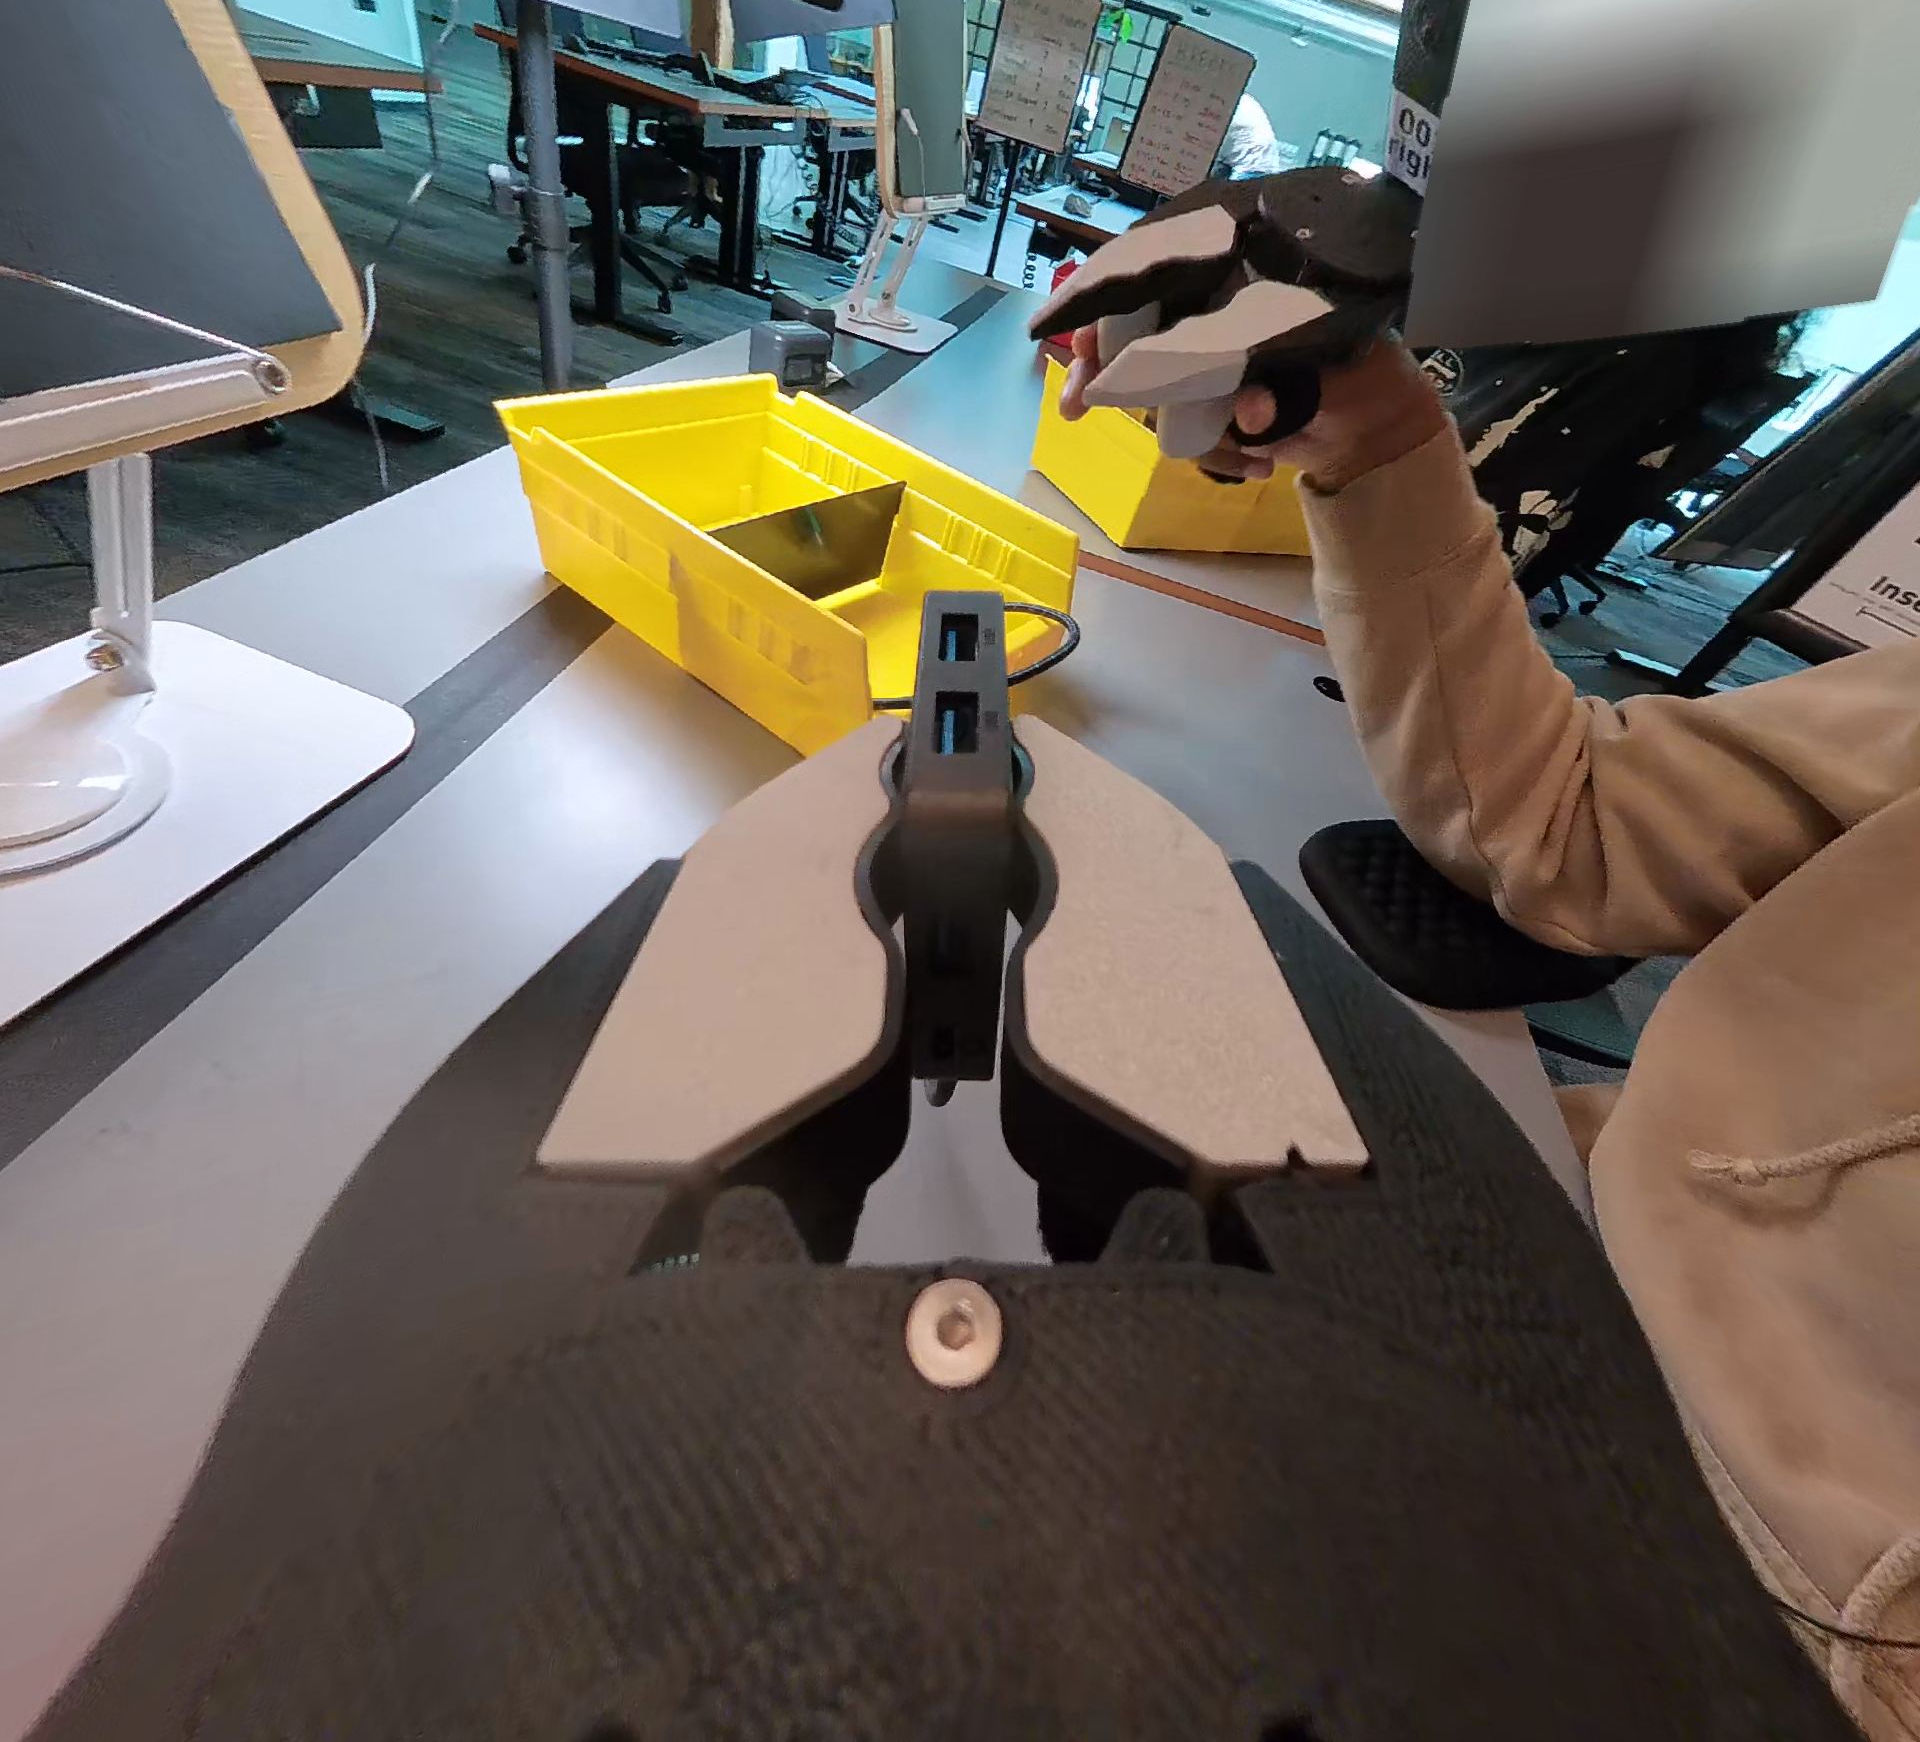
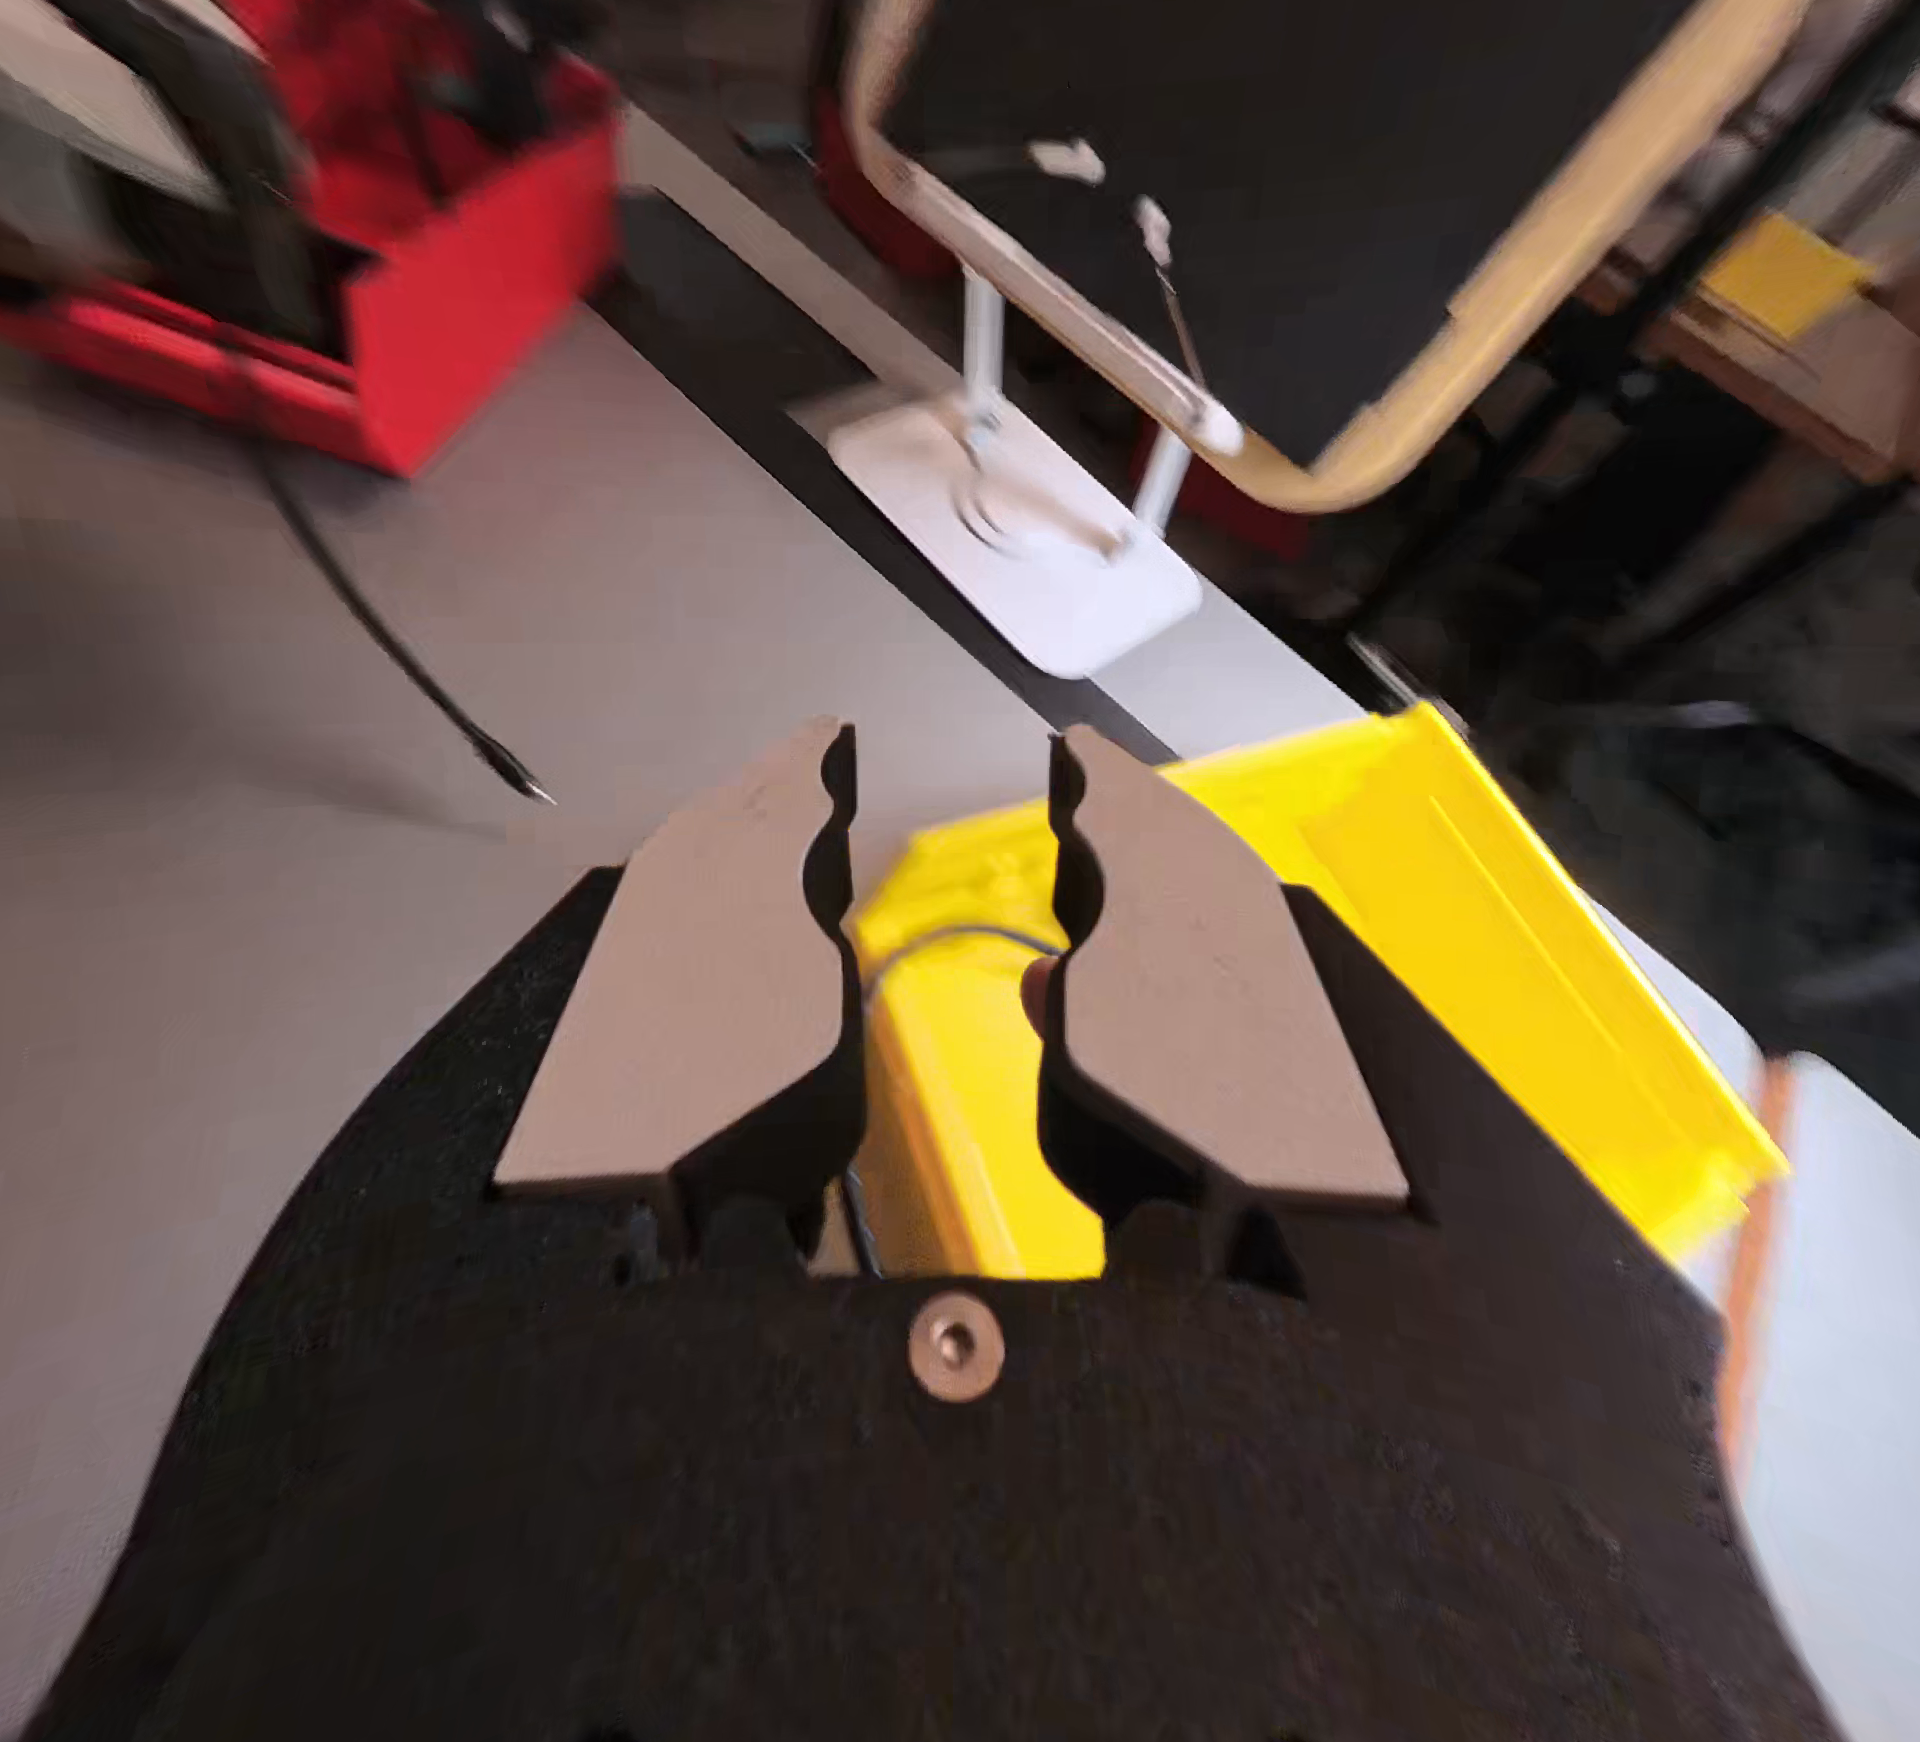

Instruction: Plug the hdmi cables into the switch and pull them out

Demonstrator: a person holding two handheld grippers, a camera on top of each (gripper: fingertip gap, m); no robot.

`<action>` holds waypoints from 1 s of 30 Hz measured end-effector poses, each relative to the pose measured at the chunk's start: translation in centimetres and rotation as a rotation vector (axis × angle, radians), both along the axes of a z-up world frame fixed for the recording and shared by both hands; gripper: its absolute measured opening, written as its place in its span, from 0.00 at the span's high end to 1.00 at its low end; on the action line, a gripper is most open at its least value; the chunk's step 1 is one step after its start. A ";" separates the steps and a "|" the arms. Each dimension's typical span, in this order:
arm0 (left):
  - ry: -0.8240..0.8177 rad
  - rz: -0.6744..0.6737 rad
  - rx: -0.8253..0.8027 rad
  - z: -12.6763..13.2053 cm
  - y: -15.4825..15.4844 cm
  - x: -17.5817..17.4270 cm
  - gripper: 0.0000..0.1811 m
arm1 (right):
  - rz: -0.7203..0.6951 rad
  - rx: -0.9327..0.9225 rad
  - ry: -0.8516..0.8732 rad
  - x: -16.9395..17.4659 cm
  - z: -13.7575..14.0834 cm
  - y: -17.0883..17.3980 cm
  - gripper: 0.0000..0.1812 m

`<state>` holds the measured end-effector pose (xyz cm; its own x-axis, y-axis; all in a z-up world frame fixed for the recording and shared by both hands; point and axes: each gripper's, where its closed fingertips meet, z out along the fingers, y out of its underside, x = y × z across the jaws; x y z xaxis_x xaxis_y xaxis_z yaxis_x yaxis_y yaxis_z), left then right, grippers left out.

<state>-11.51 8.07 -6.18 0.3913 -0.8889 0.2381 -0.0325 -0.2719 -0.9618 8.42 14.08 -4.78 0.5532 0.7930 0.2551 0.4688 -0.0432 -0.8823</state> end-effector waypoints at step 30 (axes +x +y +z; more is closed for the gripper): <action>-0.004 -0.024 0.200 3.7 -2.8 1.0 0.82 | 0.414 0.192 0.294 -6.1 11.0 -1.1 0.92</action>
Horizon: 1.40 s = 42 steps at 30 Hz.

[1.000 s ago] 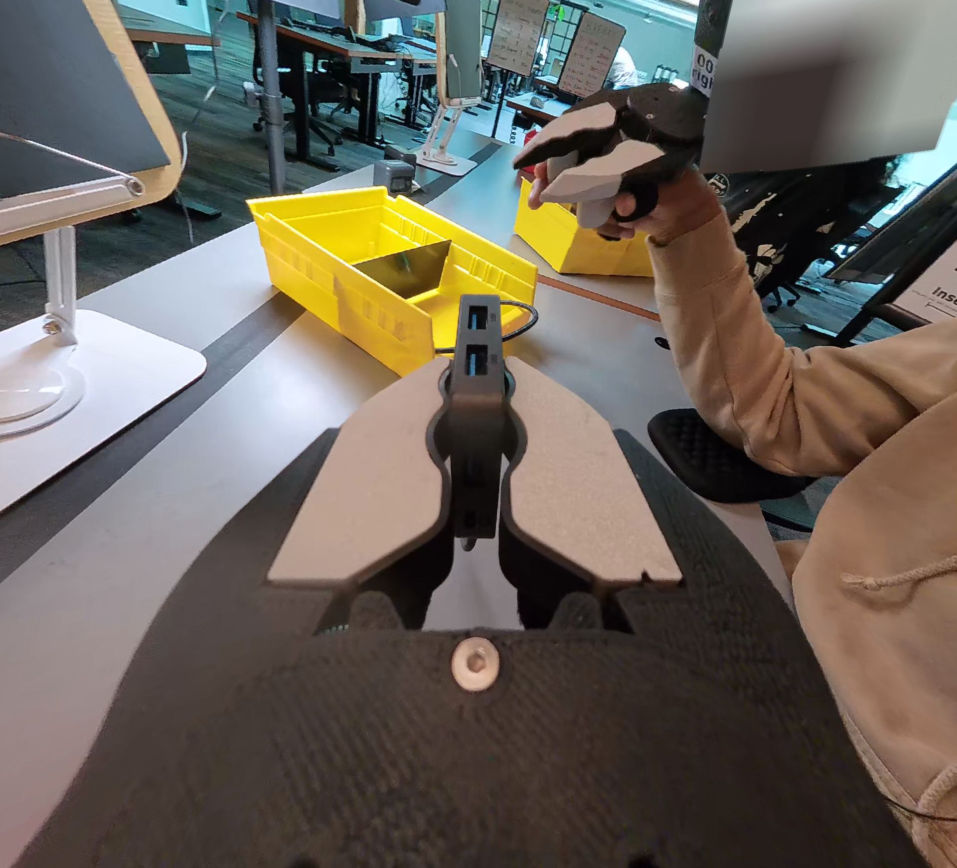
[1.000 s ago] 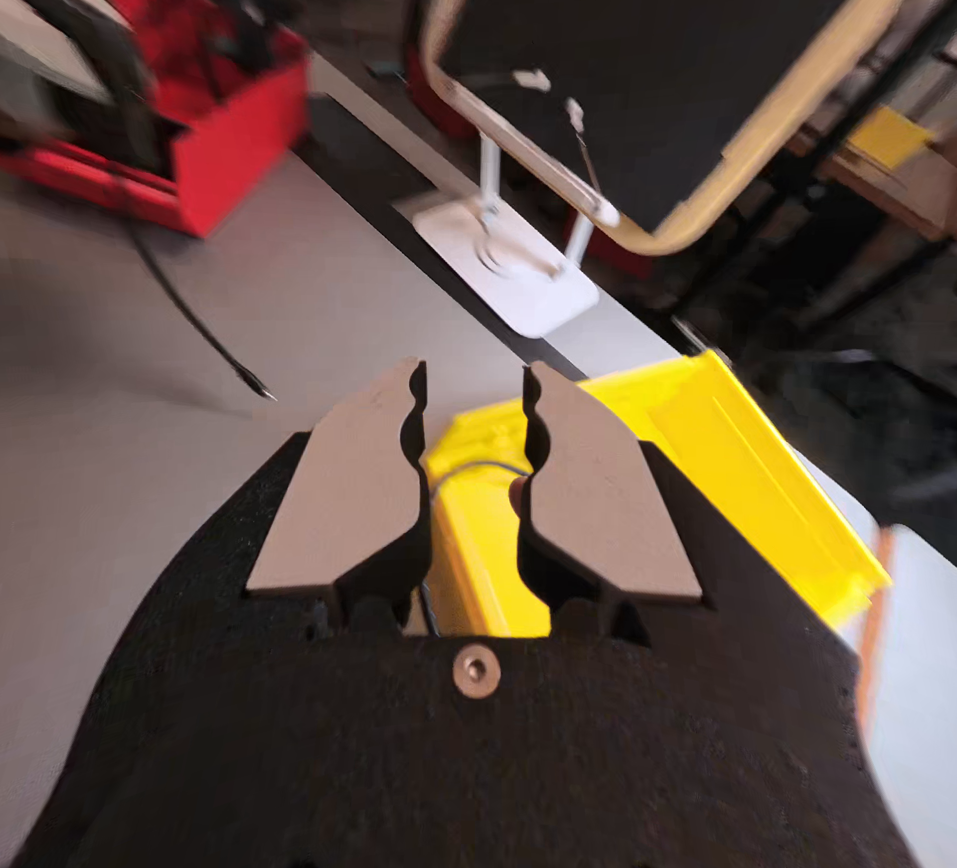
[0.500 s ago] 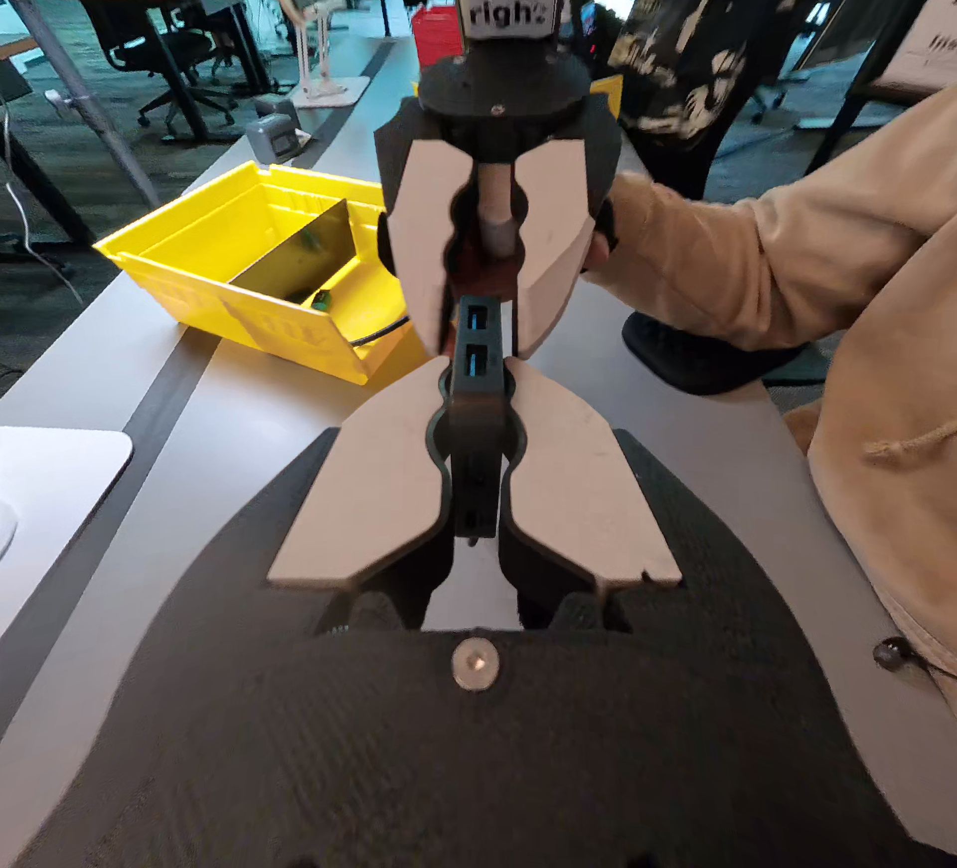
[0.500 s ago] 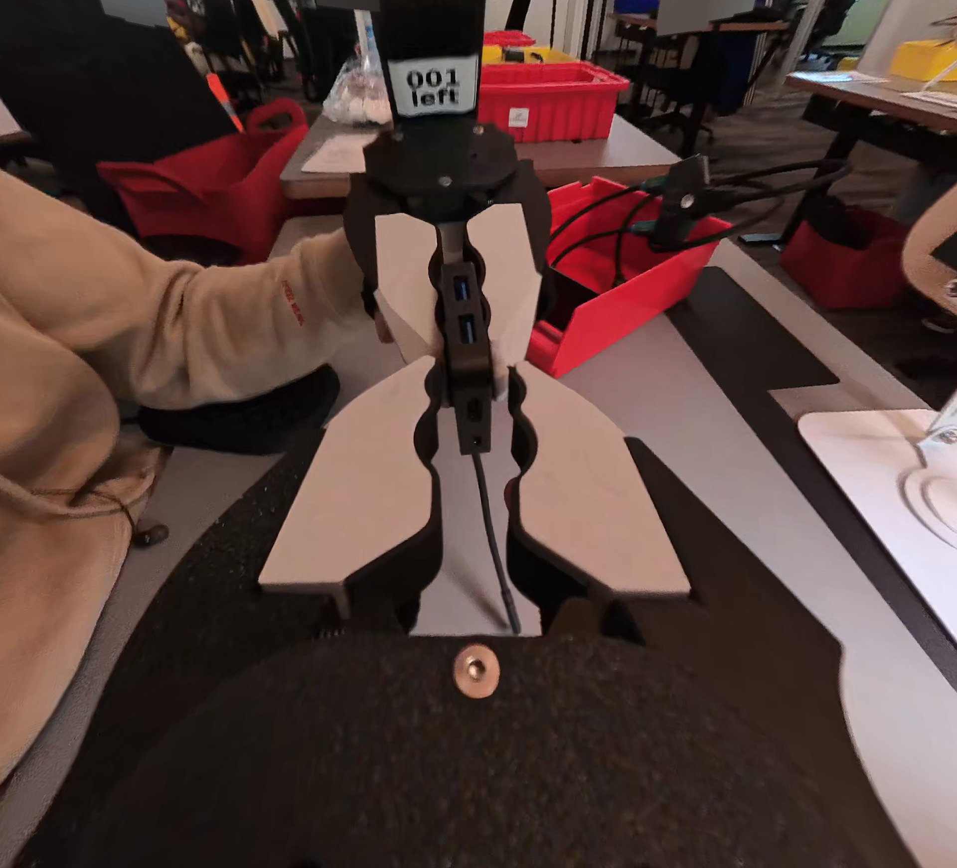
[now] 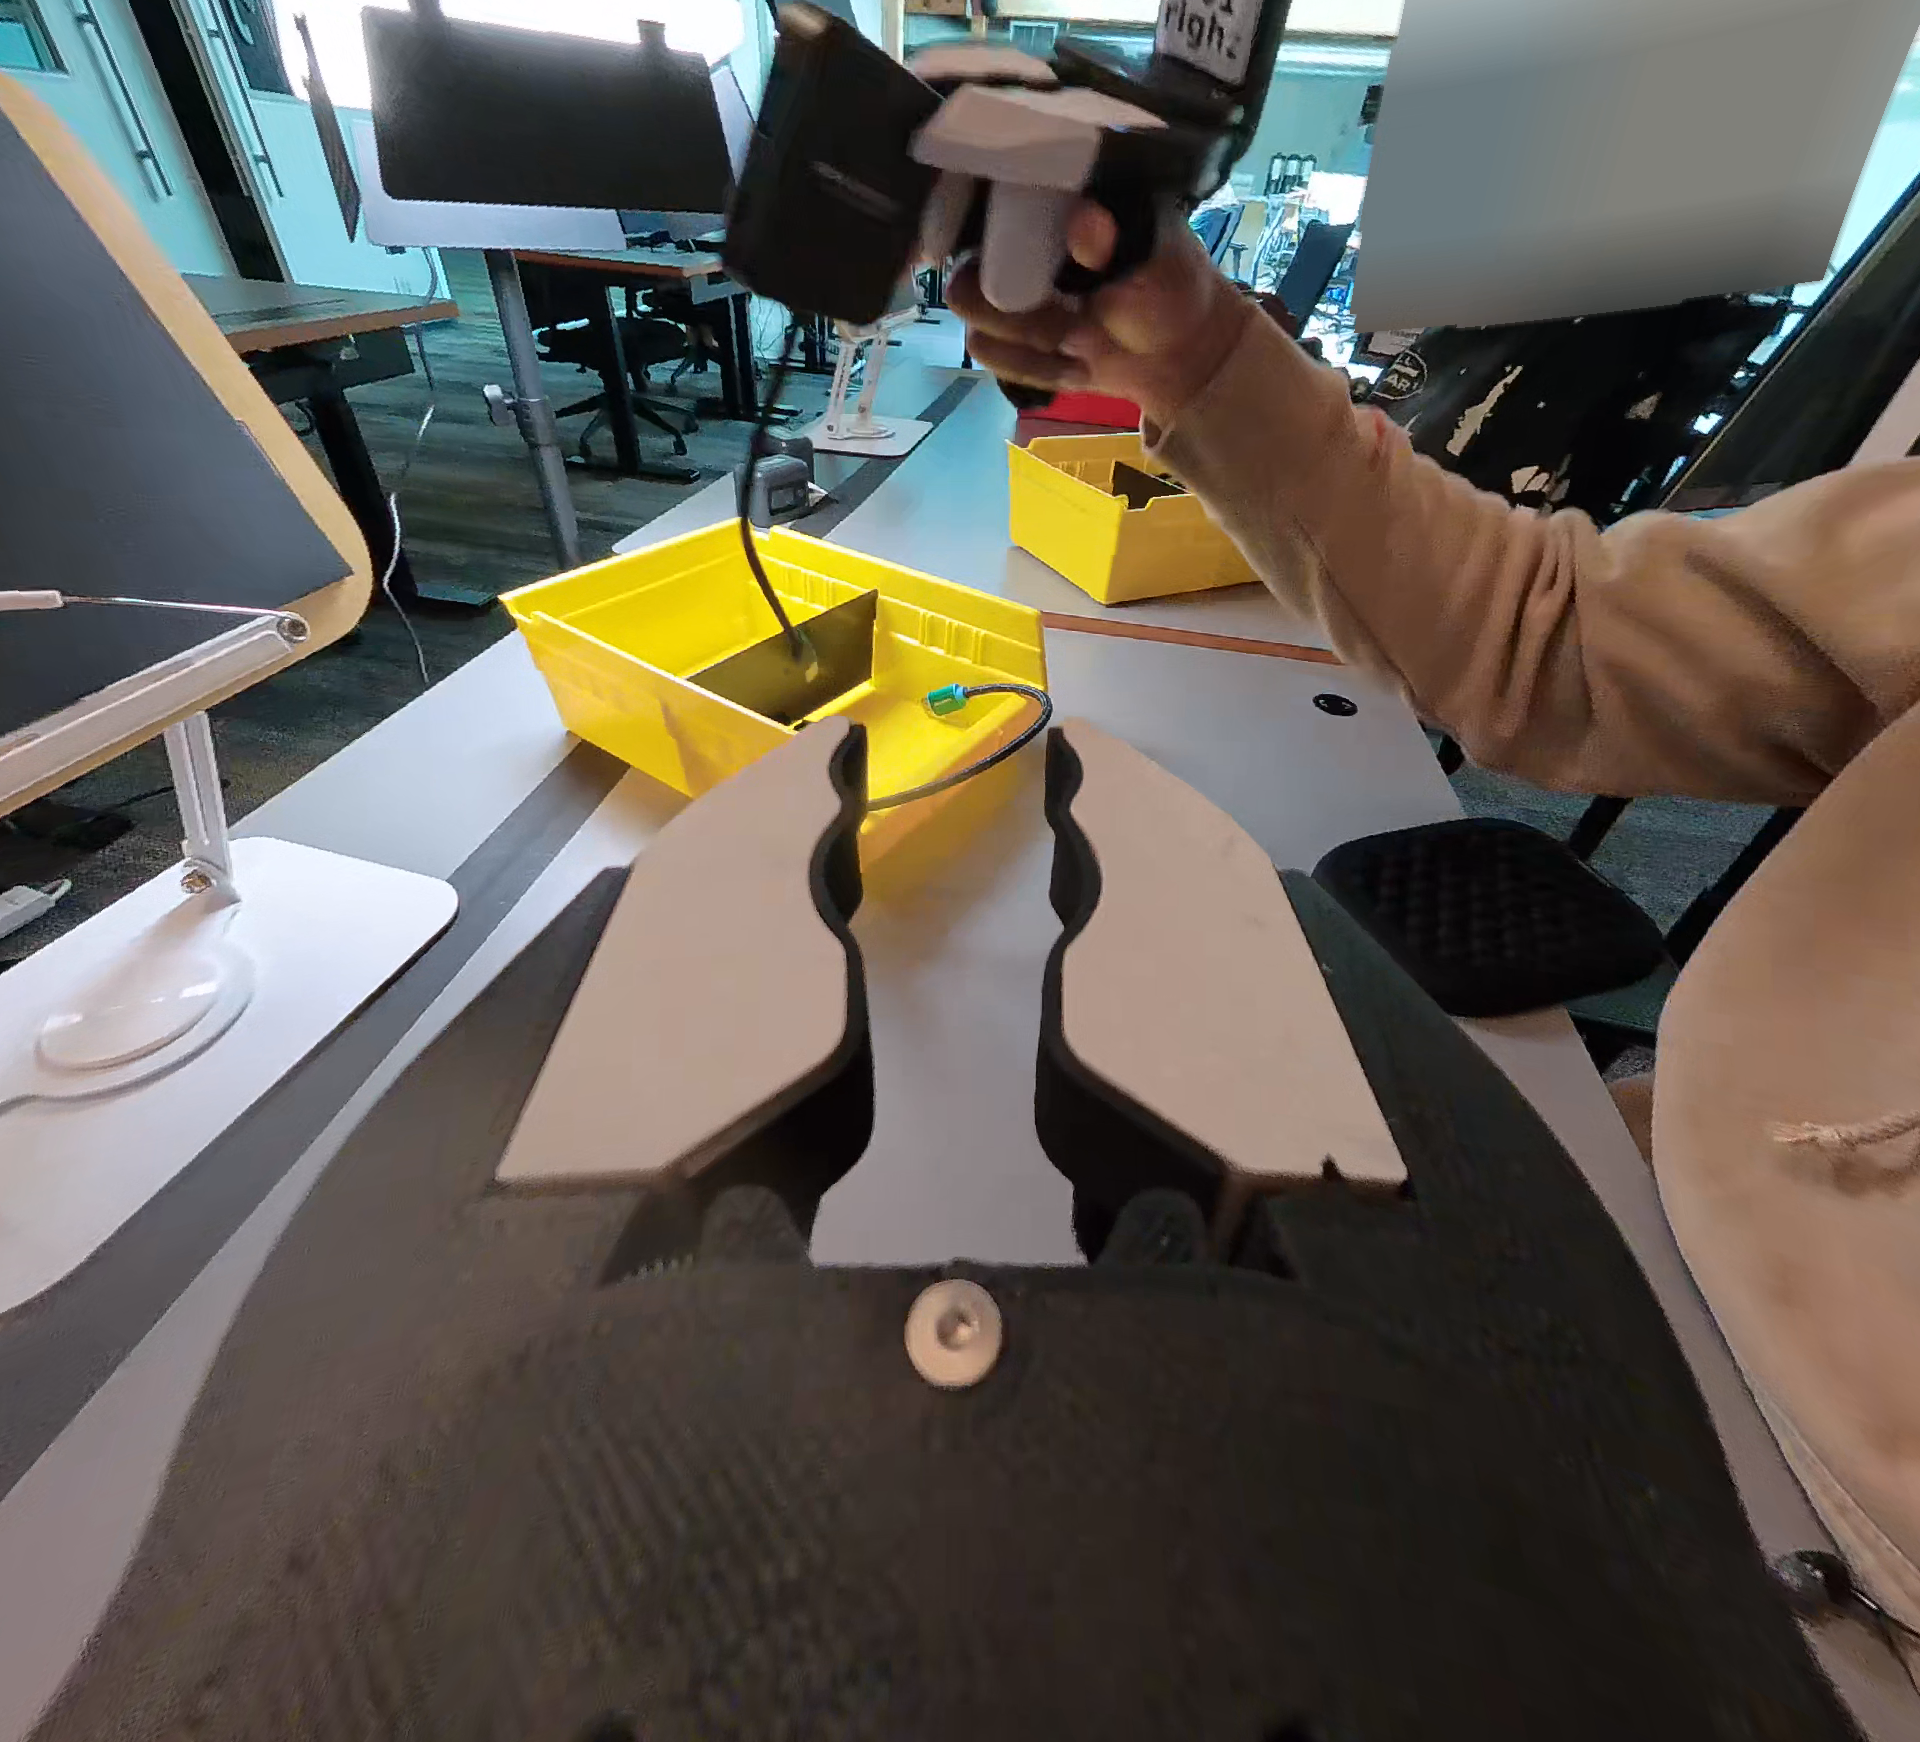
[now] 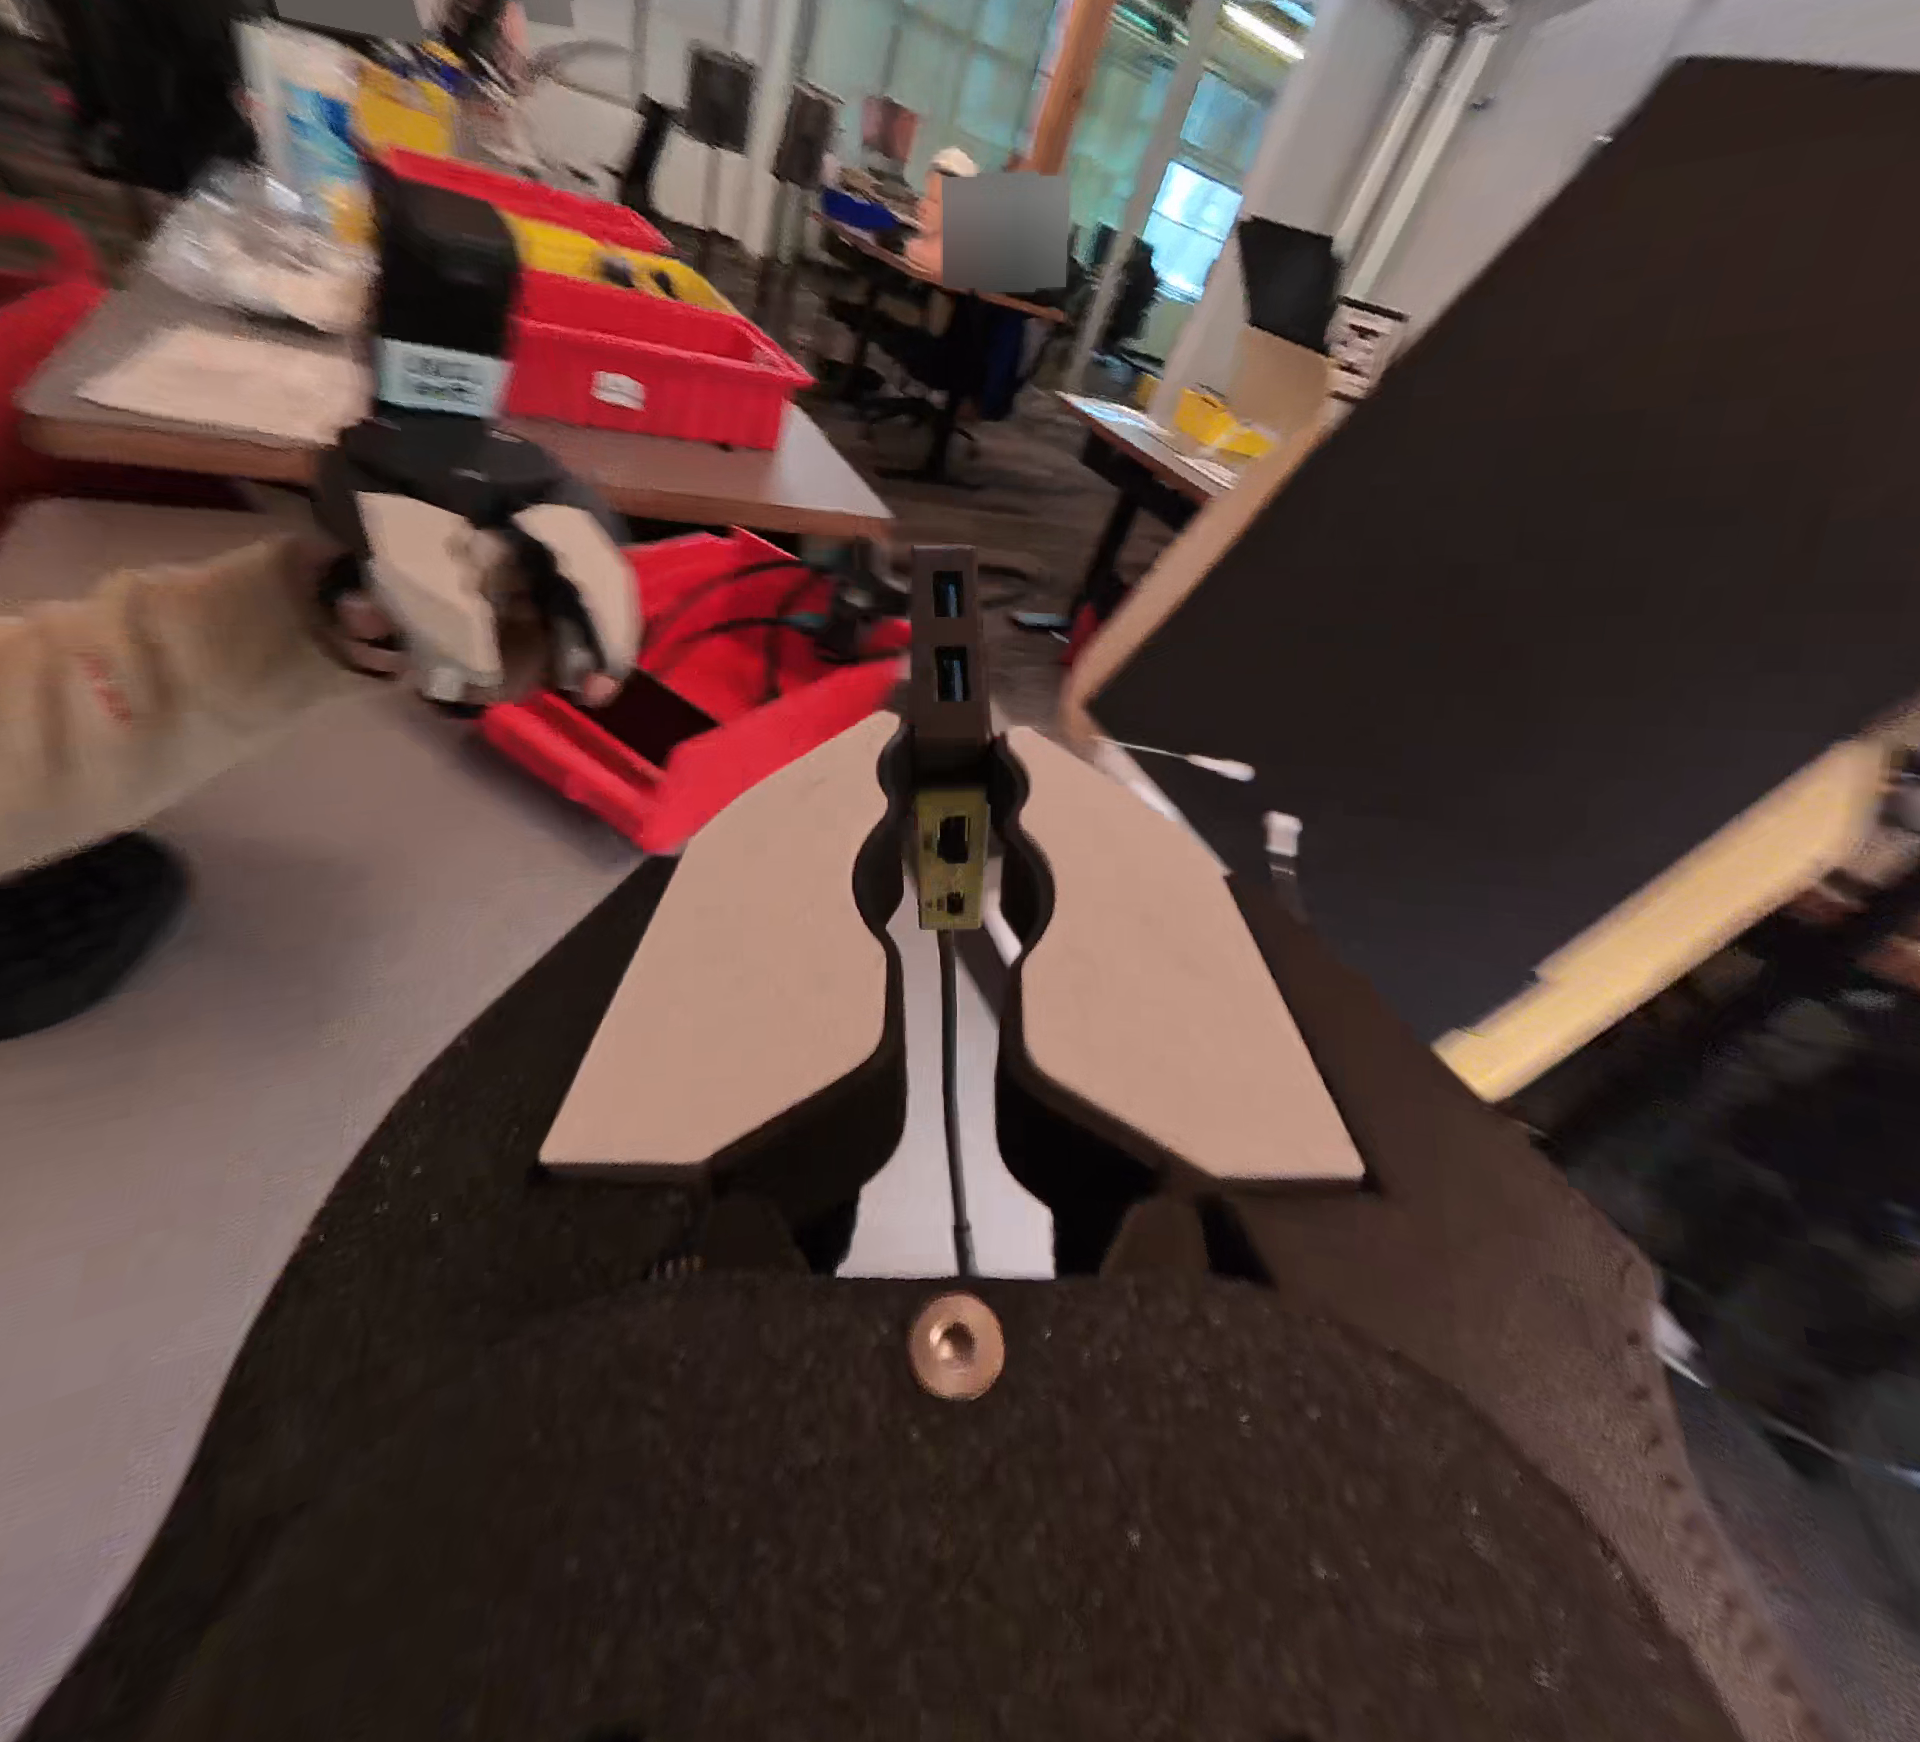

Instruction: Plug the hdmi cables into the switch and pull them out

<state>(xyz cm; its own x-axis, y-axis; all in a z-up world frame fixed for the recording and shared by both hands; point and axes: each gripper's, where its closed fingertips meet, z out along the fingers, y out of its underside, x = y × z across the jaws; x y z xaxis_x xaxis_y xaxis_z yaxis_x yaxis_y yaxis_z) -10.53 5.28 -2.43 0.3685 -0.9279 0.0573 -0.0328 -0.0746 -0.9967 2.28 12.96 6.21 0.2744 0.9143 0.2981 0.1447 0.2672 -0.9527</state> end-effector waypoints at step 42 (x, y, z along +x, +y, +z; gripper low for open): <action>0.152 0.676 -0.146 -4.7 8.8 -12.5 0.81 | -0.329 -0.333 0.163 -2.2 -21.4 -2.6 0.84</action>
<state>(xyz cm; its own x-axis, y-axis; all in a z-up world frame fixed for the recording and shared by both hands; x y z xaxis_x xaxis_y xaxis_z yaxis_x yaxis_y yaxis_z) -23.01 14.04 -7.15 0.8749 -0.4799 0.0655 -0.0706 -0.2602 -0.9630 0.06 10.32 -15.24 0.5835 0.8094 -0.0666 0.0124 -0.0908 -0.9958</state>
